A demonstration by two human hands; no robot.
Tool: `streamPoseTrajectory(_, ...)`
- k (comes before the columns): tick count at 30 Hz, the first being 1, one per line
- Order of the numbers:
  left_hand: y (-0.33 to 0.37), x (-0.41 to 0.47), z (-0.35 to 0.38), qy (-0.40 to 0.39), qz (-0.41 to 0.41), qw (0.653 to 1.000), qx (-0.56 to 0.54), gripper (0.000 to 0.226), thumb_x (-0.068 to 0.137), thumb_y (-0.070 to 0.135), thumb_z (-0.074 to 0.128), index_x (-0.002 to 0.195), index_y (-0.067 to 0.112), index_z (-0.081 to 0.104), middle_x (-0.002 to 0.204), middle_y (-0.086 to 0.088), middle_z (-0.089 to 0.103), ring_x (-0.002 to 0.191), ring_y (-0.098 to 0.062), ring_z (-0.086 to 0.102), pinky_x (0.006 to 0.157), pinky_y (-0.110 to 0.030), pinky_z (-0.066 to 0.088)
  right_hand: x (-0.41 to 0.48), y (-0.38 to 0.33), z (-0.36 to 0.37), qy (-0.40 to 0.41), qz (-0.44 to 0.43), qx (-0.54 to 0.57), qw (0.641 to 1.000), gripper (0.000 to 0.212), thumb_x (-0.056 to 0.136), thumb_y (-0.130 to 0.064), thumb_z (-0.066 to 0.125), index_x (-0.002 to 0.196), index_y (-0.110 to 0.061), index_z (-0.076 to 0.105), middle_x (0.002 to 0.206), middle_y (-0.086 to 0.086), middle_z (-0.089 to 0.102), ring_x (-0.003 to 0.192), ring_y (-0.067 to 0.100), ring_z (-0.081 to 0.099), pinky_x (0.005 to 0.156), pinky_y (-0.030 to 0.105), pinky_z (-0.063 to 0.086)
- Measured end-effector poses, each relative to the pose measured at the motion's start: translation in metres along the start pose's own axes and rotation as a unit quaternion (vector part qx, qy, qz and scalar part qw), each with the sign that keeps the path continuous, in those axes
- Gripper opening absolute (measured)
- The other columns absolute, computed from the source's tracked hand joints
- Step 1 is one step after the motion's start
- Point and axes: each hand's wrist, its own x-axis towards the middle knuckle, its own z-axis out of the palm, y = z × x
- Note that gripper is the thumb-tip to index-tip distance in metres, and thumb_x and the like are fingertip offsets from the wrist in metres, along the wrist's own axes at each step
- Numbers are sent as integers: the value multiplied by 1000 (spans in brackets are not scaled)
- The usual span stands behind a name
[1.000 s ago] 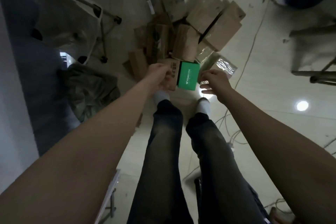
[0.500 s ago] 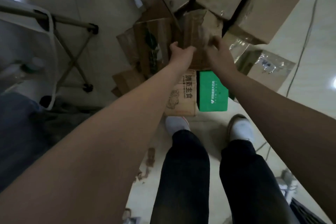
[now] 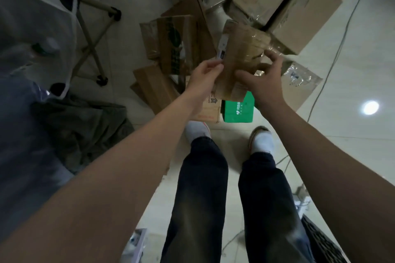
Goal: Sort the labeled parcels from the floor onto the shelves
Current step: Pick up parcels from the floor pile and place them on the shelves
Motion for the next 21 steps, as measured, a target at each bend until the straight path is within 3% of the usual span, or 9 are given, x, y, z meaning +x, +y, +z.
streamPoseTrajectory(2,8,-17,2,-20,0,999,28,25,109,34,45,115,23,67,115,-4,70,107,-21,65,77,-27,51,-11,-13,-4,-21,4,28,999,97,73,-16,95,148,-13,33,135,9,58,118,11,65,98,32,58)
streamPoseTrajectory(6,20,-47,11,-7,4,1000,29,15,106,32,52,111,24,64,114,-5,69,106,-24,67,86,-36,56,-26,-45,-11,-20,-23,-5,1000,92,74,-18,94,143,-16,33,136,8,56,119,15,61,105,37,54)
streamPoseTrajectory(8,30,-59,5,68,17,998,7,10,100,28,63,109,26,58,110,1,67,96,-20,69,68,-31,60,-33,-63,-16,-36,-15,2,999,82,78,-18,90,138,-21,33,138,12,55,122,25,61,103,43,55)
streamPoseTrajectory(12,73,-109,-22,161,57,985,-4,44,85,37,80,114,27,48,104,9,62,81,-5,66,49,-17,51,-63,-116,-32,-94,7,49,994,75,83,-22,86,138,-19,36,134,10,60,118,30,65,99,51,58)
streamPoseTrajectory(14,99,-148,-37,166,75,983,-28,55,80,44,84,118,24,49,110,5,65,85,-7,67,55,-20,55,-85,-152,-45,-123,29,103,987,75,83,-25,85,141,-17,38,131,10,64,115,33,68,92,54,61)
streamPoseTrajectory(16,124,-196,-47,150,80,979,-109,59,79,45,86,119,20,50,118,-4,69,100,-18,71,79,-36,64,-117,-195,-60,-153,45,186,970,83,77,-30,85,145,-13,40,124,10,67,105,30,72,80,48,65)
streamPoseTrajectory(18,146,-254,-49,105,88,975,-175,67,78,46,86,127,20,50,127,-8,68,115,-27,68,94,-54,58,-155,-237,-73,-188,36,255,948,86,74,-32,82,148,-11,44,125,10,67,106,28,70,82,47,63)
streamPoseTrajectory(20,162,-314,-45,60,109,973,-196,77,77,44,86,140,21,48,132,-7,68,118,-28,66,88,-51,59,-195,-273,-85,-247,16,290,924,76,76,-31,78,143,-8,52,127,10,68,114,30,68,97,51,59)
streamPoseTrajectory(21,168,-342,-42,52,136,968,-205,70,79,39,85,139,23,51,129,-6,71,115,-27,69,81,-45,60,-217,-290,-92,-291,-1,282,914,73,76,-33,79,140,-6,54,123,9,71,113,30,68,100,51,57)
